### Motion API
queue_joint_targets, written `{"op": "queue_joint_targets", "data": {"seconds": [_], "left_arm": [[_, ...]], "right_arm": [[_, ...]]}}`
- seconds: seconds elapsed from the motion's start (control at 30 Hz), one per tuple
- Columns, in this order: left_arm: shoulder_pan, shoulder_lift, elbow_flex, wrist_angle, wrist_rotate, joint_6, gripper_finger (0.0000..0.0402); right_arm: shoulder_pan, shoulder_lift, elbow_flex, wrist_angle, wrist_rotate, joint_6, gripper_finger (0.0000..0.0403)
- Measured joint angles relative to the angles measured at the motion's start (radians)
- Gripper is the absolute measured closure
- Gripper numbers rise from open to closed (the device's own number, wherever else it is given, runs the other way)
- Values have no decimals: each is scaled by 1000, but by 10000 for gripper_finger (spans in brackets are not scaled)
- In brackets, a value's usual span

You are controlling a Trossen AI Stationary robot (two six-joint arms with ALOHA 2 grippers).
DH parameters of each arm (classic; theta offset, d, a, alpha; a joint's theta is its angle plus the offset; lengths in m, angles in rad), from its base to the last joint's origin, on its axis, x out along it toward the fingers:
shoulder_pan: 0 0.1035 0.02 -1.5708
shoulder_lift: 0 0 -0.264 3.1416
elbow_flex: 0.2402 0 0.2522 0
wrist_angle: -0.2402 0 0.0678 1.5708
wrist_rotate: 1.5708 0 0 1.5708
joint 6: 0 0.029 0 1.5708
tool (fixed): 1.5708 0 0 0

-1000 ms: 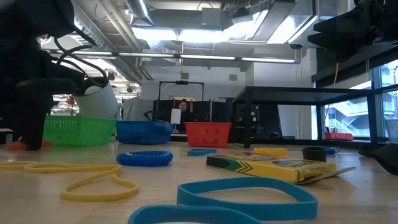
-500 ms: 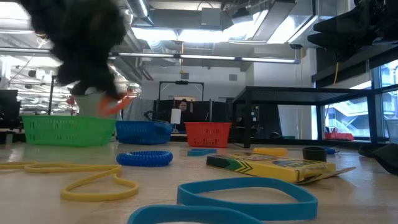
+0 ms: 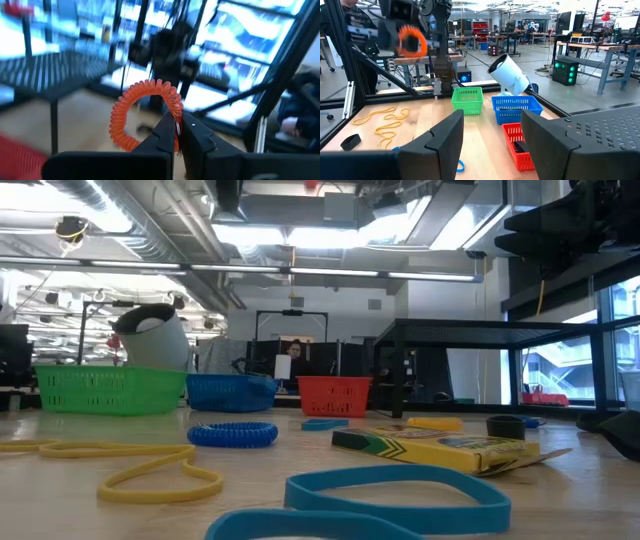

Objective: Pick & Place Office Desk Supplies
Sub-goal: Put the red spring keychain into the green bin

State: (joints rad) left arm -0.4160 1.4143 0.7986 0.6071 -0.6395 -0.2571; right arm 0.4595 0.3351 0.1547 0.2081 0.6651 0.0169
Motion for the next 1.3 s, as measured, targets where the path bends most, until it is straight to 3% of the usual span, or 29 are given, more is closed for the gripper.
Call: {"op": "queue_joint_targets", "data": {"seconds": [0.2,0.37,0.6,0.87,1.1,1.3], "left_arm": [[0,-1,0,77,-10,122,391],[0,-1,-4,-56,-98,13,391],[-17,-1,-5,-448,-213,-426,391],[-20,-1,-5,-904,-335,-816,391],[21,-1,-5,-1405,-259,-1270,391],[78,-1,-5,-1689,-80,-1450,391]], "right_arm": [[0,0,0,0,0,0,201],[0,0,0,0,0,0,201],[0,0,0,0,0,0,201],[0,0,0,0,0,0,201],[0,0,0,0,0,0,202],[0,0,0,0,0,0,202]]}}
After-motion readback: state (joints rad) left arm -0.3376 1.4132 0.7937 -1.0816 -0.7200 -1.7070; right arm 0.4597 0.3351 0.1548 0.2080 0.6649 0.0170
